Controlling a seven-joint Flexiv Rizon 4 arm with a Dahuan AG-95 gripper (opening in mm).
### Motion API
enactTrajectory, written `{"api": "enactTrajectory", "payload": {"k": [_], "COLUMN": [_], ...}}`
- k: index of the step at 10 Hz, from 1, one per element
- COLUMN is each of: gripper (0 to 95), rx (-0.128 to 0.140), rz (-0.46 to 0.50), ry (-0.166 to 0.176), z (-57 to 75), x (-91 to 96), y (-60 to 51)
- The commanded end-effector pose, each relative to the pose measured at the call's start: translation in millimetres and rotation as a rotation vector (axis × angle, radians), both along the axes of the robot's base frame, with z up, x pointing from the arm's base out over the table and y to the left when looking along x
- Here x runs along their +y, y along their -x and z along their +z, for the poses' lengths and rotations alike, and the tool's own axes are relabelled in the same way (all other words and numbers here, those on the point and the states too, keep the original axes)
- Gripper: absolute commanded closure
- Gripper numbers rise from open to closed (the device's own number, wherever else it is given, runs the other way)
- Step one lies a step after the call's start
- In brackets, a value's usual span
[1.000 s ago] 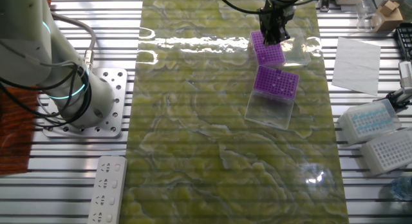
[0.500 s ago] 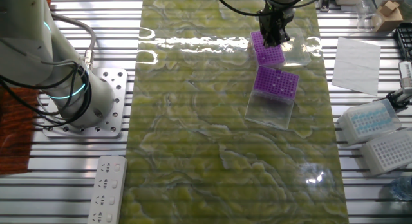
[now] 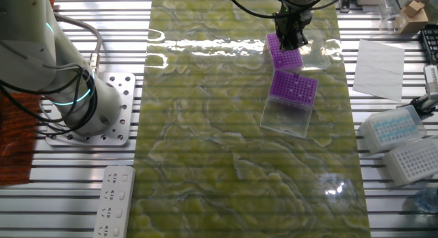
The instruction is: Transfer all small pipette tips from one holder to another
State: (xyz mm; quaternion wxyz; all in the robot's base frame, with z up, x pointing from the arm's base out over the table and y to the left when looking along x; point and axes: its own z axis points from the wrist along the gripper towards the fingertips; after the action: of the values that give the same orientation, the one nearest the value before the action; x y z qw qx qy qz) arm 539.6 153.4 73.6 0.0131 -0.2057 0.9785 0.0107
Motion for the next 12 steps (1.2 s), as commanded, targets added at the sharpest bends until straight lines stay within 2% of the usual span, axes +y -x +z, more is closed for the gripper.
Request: {"api": "enactTrajectory", "payload": {"k": [1,12], "gripper": [95.0,95.0], "rx": [-0.001,-0.003], "rz": [-0.001,0.004], "ry": [0.0,0.004], "z": [0.2,-4.1], "x": [0.2,1.9], "y": [-0.1,-0.5]}}
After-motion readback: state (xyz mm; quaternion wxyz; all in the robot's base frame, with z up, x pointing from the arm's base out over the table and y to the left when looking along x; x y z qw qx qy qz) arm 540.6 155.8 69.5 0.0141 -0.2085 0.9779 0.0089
